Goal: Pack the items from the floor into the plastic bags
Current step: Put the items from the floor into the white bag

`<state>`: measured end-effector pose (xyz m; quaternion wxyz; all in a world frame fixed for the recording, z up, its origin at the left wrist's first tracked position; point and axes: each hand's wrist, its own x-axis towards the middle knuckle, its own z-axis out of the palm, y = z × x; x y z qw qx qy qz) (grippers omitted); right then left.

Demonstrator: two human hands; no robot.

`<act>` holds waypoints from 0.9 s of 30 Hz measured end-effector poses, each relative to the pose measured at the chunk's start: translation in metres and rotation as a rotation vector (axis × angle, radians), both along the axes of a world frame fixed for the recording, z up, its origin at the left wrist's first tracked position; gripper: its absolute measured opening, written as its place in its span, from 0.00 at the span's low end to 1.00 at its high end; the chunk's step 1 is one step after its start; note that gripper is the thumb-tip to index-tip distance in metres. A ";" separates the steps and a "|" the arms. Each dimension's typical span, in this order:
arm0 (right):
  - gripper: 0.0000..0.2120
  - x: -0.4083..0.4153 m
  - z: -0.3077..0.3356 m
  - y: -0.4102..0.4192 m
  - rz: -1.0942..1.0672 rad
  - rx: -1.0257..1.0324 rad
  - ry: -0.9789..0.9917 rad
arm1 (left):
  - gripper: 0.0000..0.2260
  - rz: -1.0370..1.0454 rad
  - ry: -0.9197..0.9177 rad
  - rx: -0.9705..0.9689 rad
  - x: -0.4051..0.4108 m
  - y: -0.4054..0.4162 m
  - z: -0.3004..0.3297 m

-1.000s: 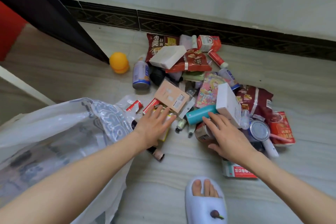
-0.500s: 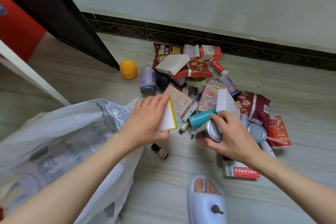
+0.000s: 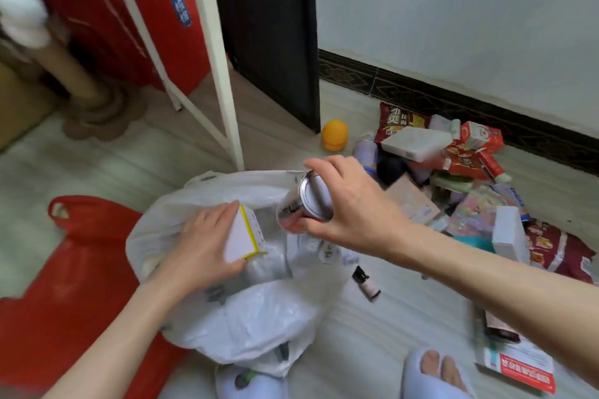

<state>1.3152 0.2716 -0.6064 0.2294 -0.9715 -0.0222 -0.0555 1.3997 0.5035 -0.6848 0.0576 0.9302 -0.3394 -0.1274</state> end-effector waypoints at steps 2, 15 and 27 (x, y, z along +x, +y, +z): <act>0.32 0.018 -0.026 0.022 0.078 -0.014 0.076 | 0.46 -0.016 0.030 0.065 0.001 0.022 -0.026; 0.25 0.061 -0.163 0.080 0.180 -0.209 0.228 | 0.39 0.021 -0.074 0.115 0.028 0.026 -0.111; 0.26 0.020 -0.087 0.039 0.203 -0.134 0.105 | 0.20 0.102 0.037 -0.320 -0.013 0.023 -0.067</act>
